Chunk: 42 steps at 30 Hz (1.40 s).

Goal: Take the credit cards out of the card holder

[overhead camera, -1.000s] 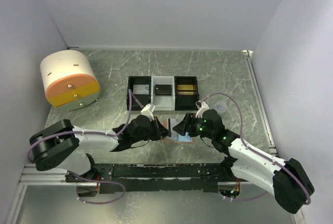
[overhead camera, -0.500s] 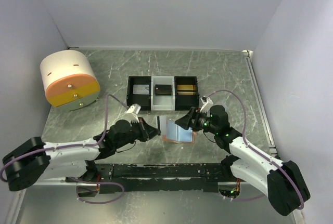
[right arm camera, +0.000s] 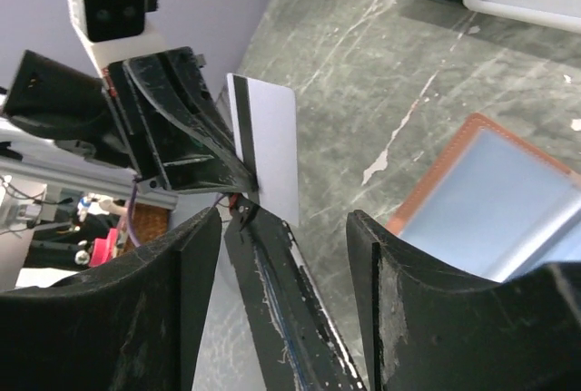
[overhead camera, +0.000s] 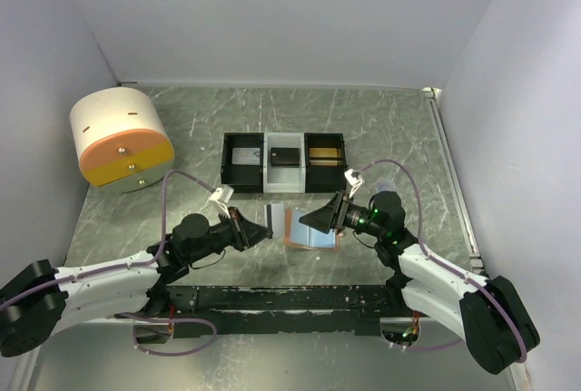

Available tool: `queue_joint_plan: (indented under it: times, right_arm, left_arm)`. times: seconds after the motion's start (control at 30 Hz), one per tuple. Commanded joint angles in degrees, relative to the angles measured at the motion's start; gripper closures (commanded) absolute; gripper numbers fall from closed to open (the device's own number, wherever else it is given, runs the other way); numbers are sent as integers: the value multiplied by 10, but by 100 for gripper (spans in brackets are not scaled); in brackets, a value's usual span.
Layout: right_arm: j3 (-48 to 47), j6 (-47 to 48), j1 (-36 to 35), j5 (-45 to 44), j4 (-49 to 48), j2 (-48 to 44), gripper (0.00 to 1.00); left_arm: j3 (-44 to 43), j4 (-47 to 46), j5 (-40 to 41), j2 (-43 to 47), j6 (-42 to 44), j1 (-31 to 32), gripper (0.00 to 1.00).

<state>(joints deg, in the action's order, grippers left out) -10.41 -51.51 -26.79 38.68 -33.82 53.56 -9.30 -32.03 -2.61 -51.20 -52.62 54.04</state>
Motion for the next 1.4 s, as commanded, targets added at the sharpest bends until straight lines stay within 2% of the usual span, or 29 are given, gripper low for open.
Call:
queue_joint_plan:
  times: [0.0,0.2,0.37,0.6,0.77,0.97,1.13,1.23,1.37]
  right_arm:
    - [11,-27,2,31,-75,4,43]
    - [17,-49,1,52,-115,16,46]
    - [18,-47,1,62,-115,16,48]
    - [17,-49,1,74,-123,26,52]
    - [18,-65,-1,105,-173,44,56]
    - [17,-82,-5,128,-211,63,66]
    - [16,-93,-9,142,-236,78,77]
    - [13,-100,-9,149,-250,79,80]
    - [-12,-75,-9,188,-213,80,83]
  left_arm:
    - [1,-87,-62,-35,0,-4,93]
    - [-6,-176,-90,-97,-31,-4,93]
    - [-17,-213,-115,-130,-44,-4,93]
    - [-17,-226,-127,-126,-49,-4,93]
    - [-17,-230,-133,-116,-45,-4,93]
    - [-12,-291,-158,-131,-57,-4,93]
    - [-20,-292,-170,-137,-56,-4,93]
    - [-17,-295,-167,-135,-61,-4,93]
    - [-18,-295,-157,-127,-67,-4,93]
